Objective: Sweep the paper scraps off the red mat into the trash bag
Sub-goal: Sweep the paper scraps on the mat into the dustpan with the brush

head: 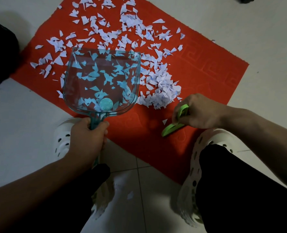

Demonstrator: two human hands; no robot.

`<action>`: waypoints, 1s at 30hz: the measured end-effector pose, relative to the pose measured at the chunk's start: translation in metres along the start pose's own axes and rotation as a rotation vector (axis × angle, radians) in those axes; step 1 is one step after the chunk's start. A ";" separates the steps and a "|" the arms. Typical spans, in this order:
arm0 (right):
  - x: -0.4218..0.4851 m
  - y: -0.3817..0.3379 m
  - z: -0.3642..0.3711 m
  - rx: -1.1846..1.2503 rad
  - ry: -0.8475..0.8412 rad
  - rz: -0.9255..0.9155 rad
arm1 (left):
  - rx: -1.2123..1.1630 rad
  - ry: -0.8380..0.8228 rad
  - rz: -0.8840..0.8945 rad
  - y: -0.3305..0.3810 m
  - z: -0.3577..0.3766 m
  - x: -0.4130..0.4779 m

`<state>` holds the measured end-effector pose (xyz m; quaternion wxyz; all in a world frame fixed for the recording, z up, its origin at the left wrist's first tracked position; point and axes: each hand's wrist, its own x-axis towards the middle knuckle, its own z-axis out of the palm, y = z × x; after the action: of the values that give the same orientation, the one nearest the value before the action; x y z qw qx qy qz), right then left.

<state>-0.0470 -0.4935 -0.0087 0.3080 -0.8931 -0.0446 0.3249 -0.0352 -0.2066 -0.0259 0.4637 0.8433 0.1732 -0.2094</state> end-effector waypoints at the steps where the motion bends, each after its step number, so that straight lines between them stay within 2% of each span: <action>1: 0.002 0.001 0.003 -0.021 -0.009 0.003 | -0.008 0.001 -0.003 0.000 0.000 0.000; 3: 0.006 0.006 0.007 -0.036 0.071 -0.023 | -0.029 0.002 -0.011 0.000 0.001 0.000; 6: 0.009 0.010 0.005 -0.007 0.278 -0.116 | -0.024 0.001 -0.009 -0.001 0.001 0.000; 8: 0.007 0.009 0.000 0.043 0.333 -0.125 | -0.019 0.005 -0.009 0.000 0.001 0.000; 10: 0.003 0.006 -0.004 0.063 0.291 -0.102 | -0.025 0.008 -0.013 0.001 0.001 0.000; 14: 0.000 0.006 0.005 -0.022 0.087 -0.035 | -0.020 0.005 -0.003 0.000 0.000 0.000; 16: 0.003 0.009 0.010 -0.028 0.111 -0.048 | -0.012 0.000 0.000 0.000 0.000 -0.001; 19: 0.009 0.011 0.007 -0.001 0.279 -0.139 | -0.018 0.000 -0.006 0.000 0.000 0.000; 21: 0.008 0.008 0.001 0.058 0.322 -0.133 | -0.020 0.001 -0.008 0.000 0.000 0.000; 23: 0.004 0.005 -0.004 0.097 0.295 -0.103 | -0.018 0.003 -0.008 0.000 0.000 0.001; 27: -0.002 0.007 0.003 0.006 0.113 -0.060 | -0.011 -0.002 -0.003 -0.001 0.000 0.000; 30: 0.003 0.016 0.011 -0.025 0.202 -0.085 | -0.008 -0.002 -0.009 -0.001 0.000 0.000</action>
<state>-0.0530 -0.4999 -0.0265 0.3132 -0.9224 -0.0553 0.2191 -0.0356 -0.2061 -0.0269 0.4664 0.8404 0.1773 -0.2118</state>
